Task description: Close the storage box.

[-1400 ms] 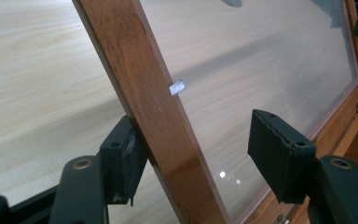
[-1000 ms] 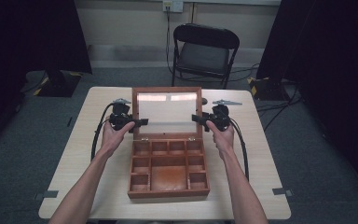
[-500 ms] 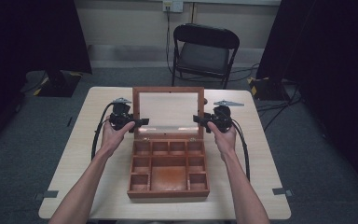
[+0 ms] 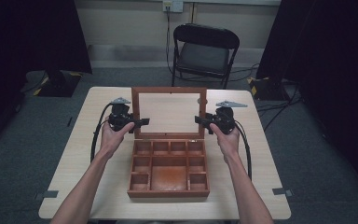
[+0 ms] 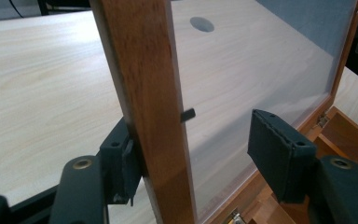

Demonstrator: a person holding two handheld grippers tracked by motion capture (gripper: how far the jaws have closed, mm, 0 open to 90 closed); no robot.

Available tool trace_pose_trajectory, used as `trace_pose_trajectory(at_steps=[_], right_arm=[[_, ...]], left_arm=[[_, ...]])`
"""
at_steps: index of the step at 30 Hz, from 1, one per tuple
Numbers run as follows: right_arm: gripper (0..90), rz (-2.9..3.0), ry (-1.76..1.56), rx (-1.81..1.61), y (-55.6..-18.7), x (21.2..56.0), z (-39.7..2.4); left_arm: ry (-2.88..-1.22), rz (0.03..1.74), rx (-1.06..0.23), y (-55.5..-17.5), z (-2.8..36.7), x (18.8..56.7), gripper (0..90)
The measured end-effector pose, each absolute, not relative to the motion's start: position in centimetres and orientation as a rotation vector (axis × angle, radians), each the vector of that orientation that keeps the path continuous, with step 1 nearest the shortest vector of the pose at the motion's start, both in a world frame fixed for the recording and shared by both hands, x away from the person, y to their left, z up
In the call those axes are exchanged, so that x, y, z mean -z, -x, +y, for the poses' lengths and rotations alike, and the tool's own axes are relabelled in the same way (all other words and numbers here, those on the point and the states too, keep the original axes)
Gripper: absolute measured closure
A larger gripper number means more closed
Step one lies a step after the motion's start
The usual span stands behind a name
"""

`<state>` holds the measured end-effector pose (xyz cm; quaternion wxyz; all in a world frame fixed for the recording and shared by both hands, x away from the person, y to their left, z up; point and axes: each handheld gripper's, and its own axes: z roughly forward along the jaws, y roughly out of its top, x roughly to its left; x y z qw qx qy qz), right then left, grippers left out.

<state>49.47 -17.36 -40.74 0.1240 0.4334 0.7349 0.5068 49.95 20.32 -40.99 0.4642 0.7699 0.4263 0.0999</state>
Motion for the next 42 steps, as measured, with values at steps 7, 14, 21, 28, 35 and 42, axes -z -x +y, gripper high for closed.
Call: trace_pose_trajectory(at_steps=[7,14,21,28,35,42], right_arm=[[47.8,2.166,-1.221,-1.505,-48.8,40.3,-17.8],[48.2,2.186,-1.198,-1.536,-48.8,40.4,-18.0],[47.0,2.195,-1.183,-1.513,-49.2,40.2,-16.9],[49.2,2.203,-1.176,-1.518,-49.1,40.2,-17.0],[49.0,2.199,-1.174,-1.518,-48.9,40.1,-17.0],[47.1,2.193,-1.188,-1.53,-48.5,40.1,-17.0]], left_arm=[[-1.85,1.009,-0.237,-49.2,20.6,40.4,38.2],[-1.846,0.986,-0.252,-48.5,20.7,40.2,40.4],[-1.861,0.966,-0.262,-48.3,20.6,39.9,42.2],[-1.849,0.959,-0.253,-48.5,20.8,39.8,43.1],[-1.86,0.958,-0.259,-48.5,20.7,39.7,42.7],[-1.869,0.939,-0.282,-47.9,20.6,39.6,44.3]])
